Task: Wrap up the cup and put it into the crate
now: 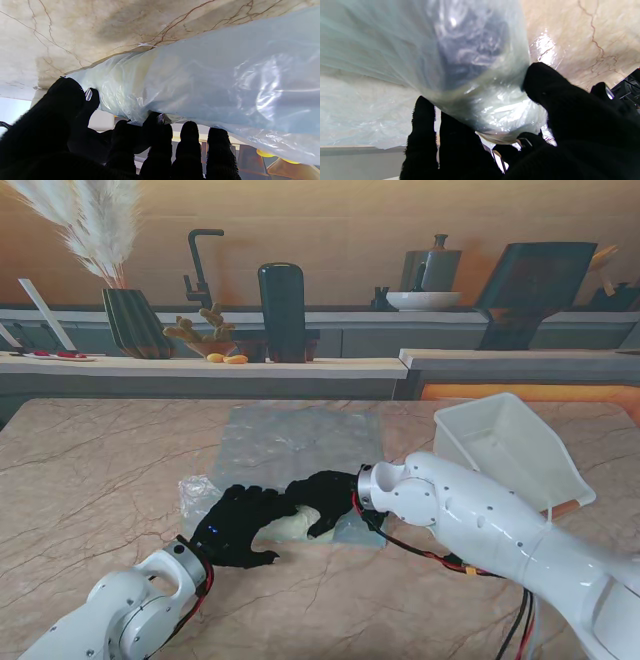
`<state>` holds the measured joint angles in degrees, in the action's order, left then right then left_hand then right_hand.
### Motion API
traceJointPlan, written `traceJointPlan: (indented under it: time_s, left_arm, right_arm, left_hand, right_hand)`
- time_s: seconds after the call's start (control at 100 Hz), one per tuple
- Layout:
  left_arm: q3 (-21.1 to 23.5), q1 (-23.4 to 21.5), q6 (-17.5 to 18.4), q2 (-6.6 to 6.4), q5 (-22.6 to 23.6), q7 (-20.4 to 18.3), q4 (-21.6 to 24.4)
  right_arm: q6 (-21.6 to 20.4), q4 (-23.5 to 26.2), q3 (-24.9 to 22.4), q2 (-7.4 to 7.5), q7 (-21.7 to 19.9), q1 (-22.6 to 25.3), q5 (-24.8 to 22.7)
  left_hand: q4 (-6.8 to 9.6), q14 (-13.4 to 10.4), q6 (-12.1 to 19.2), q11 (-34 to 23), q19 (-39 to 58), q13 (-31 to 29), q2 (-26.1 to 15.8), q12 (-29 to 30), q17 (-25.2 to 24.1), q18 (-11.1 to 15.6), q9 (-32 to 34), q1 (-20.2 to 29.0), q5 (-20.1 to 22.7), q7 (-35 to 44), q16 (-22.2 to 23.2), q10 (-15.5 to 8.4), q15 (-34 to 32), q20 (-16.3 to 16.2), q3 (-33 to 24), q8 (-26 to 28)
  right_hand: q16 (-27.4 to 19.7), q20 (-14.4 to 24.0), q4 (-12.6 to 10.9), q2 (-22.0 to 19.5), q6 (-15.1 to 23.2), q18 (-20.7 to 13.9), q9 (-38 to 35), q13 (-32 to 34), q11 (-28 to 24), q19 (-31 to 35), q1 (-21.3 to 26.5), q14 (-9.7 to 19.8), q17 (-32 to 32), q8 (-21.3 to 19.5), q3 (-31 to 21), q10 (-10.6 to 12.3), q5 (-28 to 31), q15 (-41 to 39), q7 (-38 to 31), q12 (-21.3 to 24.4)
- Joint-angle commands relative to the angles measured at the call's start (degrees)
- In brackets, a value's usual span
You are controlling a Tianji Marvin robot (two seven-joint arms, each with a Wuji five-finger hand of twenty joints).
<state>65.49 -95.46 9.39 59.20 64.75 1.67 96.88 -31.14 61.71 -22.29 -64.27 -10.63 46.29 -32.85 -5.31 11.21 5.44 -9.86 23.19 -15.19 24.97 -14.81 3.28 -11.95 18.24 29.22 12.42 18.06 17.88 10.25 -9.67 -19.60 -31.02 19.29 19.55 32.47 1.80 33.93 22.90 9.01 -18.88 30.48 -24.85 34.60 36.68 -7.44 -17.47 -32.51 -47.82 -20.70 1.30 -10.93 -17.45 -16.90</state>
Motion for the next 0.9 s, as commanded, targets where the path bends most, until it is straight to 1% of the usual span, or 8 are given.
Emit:
traceJointPlan:
  time_s: [0.0, 0.09, 0.24, 0.41, 0.51, 0.55, 0.71, 0.89]
  left_arm:
    - [-0.06, -0.01, -0.46, 0.13, -0.4, -0.55, -0.98]
    - [-0.31, 0.05, -0.62, 0.05, -0.8, -1.6, -1.23]
    - [-0.89, 0.56, -1.19, 0.01, -1.73, -2.73, -2.01]
    - [-2.11, 1.77, -2.34, 0.05, -2.92, -3.52, -3.16]
    - [-2.65, 2.29, -2.9, 0.14, -3.39, -3.16, -3.76]
    - [-2.77, 2.42, -3.08, 0.16, -3.53, -3.15, -3.89]
    - [-3.04, 2.92, -3.82, 0.19, -4.43, -4.12, -4.13]
    - [-3.83, 4.29, -5.03, 0.41, -6.93, -5.23, -4.64]
  right_arm:
    - [-0.4, 0.16, -0.01, 1.93, -0.22, 3.44, -1.79]
    - [-1.36, 2.24, -4.54, 2.8, 1.47, 6.18, -5.3]
    - [-4.03, 5.6, -13.01, 3.79, 6.81, 11.47, -13.15]
    - [-7.42, 8.62, -19.84, 4.24, 11.59, 15.8, -18.88]
    - [-8.2, 9.87, -21.89, 4.48, 12.52, 17.27, -20.54]
    - [-8.13, 10.41, -22.7, 4.54, 12.84, 17.95, -21.08]
    - [-6.64, 14.48, -27.35, 4.92, 13.52, 22.08, -23.69]
    - [-3.86, 20.11, -32.32, 5.08, 14.63, 27.32, -26.53]
  left_hand:
    - [1.04, -1.15, -9.14, -2.46, -0.52, -2.05, 2.86, -1.96, 0.61, 0.14, 3.96, -1.0, 2.84, 3.54, 0.29, -0.77, -0.74, -0.41, -2.17, 2.6]
    - [0.86, -1.29, -9.23, -3.61, 1.58, -5.37, 3.4, -3.32, 1.8, -0.26, 7.53, -0.81, 3.63, 6.04, 1.43, -1.22, -2.13, -1.61, -3.61, 4.98]
    - [0.75, -1.6, -9.5, -5.49, 6.19, -9.24, 4.1, -5.19, 2.9, 0.05, 11.49, -0.1, 3.42, 9.65, 2.77, -2.11, -3.71, -2.99, -5.62, 8.83]
    - [0.74, -1.83, -10.02, -6.51, 8.66, -10.52, 4.13, -5.84, 2.96, 0.18, 12.86, 0.46, 3.29, 10.69, 3.16, -2.58, -4.45, -3.14, -6.46, 10.07]
    - [0.75, -1.8, -10.08, -6.8, 9.35, -10.74, 4.18, -5.97, 2.93, 0.04, 13.16, 0.69, 3.52, 10.9, 3.24, -2.68, -4.69, -3.08, -6.75, 10.24]
    - [0.75, -1.78, -9.98, -6.85, 9.6, -10.8, 4.02, -5.99, 2.89, -0.04, 13.16, 0.76, 3.58, 10.99, 3.27, -2.77, -4.77, -3.04, -6.85, 10.3]
    - [0.69, -0.92, -9.67, -6.73, 10.28, -10.72, 3.66, -5.98, 2.82, -0.58, 12.75, 0.9, 3.58, 10.98, 3.53, -2.27, -5.13, -2.91, -6.61, 10.34]
    - [0.71, -0.23, -9.38, -6.07, 10.57, -10.51, 3.24, -5.85, 2.64, -1.33, 11.9, 1.0, 3.13, 9.45, 4.15, -1.92, -5.51, -2.79, -5.65, 9.49]
  right_hand:
    - [0.16, 0.75, -1.18, -0.95, 2.2, 0.28, -3.4, 0.16, -4.56, -0.87, 2.69, -0.01, 0.77, 0.93, -1.21, 9.0, 3.78, -1.31, -23.19, 0.67]
    - [1.02, 2.02, -1.21, 0.58, 2.31, 0.89, -3.29, 0.68, -4.2, -0.57, -2.42, -0.53, 0.66, 3.57, -0.07, 8.95, 3.51, -1.66, -16.67, 0.89]
    - [1.92, 3.21, -0.7, 2.98, 2.39, 1.29, -2.06, 1.31, -3.86, -0.28, -7.68, -0.25, 0.57, 2.92, -0.47, 10.17, 3.29, -1.99, -12.96, 1.02]
    - [2.38, 4.07, -0.09, 4.21, 2.37, 1.66, -1.8, 1.73, -4.26, -0.35, -9.63, 0.0, 0.43, -2.04, -1.41, 10.85, 3.34, -2.01, -14.14, 0.93]
    - [2.4, 4.17, 0.2, 4.12, 2.4, 1.68, -1.67, 1.85, -4.12, -0.33, -10.41, 0.08, 0.35, -2.11, -0.41, 11.12, 3.12, -1.98, -13.66, 0.99]
    - [2.4, 4.3, 0.17, 3.67, 2.24, 1.65, -1.24, 1.68, -3.96, -0.43, -10.6, 0.1, 0.53, -1.51, 0.99, 11.22, 2.96, -1.82, -11.2, 1.05]
    - [2.47, 4.7, -0.28, 1.99, -2.7, 2.15, -0.56, 0.83, -2.8, -0.86, -13.19, -0.51, 1.34, -2.4, 4.85, 11.39, 2.64, -1.36, -6.37, 1.46]
    - [2.79, 5.01, -0.77, 0.92, -9.58, 3.2, -1.21, 0.26, -2.52, -1.61, -15.31, -0.74, 2.38, -4.03, 5.66, 10.86, 3.26, -1.23, -7.53, 1.16]
